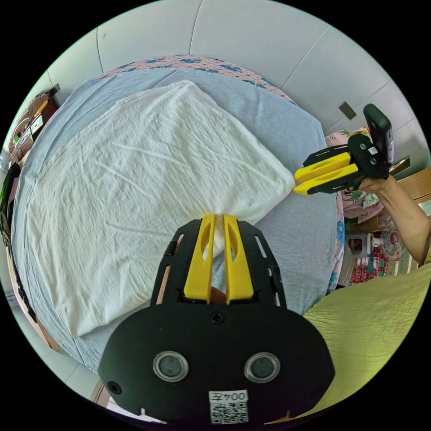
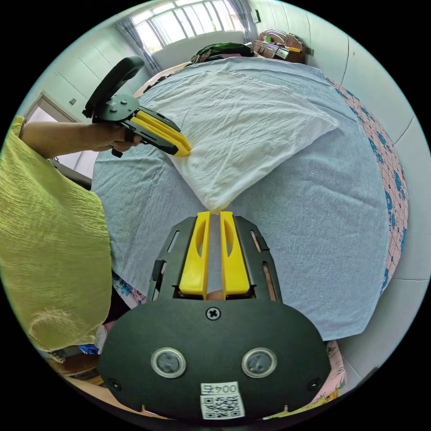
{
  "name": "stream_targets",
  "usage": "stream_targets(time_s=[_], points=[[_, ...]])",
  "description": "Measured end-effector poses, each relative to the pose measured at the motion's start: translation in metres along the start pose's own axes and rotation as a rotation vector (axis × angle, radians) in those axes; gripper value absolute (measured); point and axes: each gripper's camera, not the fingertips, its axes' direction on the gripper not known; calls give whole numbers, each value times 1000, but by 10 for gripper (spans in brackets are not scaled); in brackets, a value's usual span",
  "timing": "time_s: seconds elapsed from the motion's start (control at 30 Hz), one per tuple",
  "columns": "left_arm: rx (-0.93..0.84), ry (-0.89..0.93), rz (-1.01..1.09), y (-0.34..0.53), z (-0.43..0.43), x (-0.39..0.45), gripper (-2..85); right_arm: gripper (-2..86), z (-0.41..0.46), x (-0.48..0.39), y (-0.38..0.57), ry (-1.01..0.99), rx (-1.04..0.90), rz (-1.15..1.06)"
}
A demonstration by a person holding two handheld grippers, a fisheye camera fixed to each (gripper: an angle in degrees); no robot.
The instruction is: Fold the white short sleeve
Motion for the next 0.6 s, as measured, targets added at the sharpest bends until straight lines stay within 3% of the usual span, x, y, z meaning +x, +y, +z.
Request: stream_targets(time_s=[0.4,0.6], points=[[6,-3,7,0,-24,10,51,8,0,-17,-1,79,-83,-29],[13,-4,0,-2,-36,19,51,76,-19,-7,2,-55,11,85]])
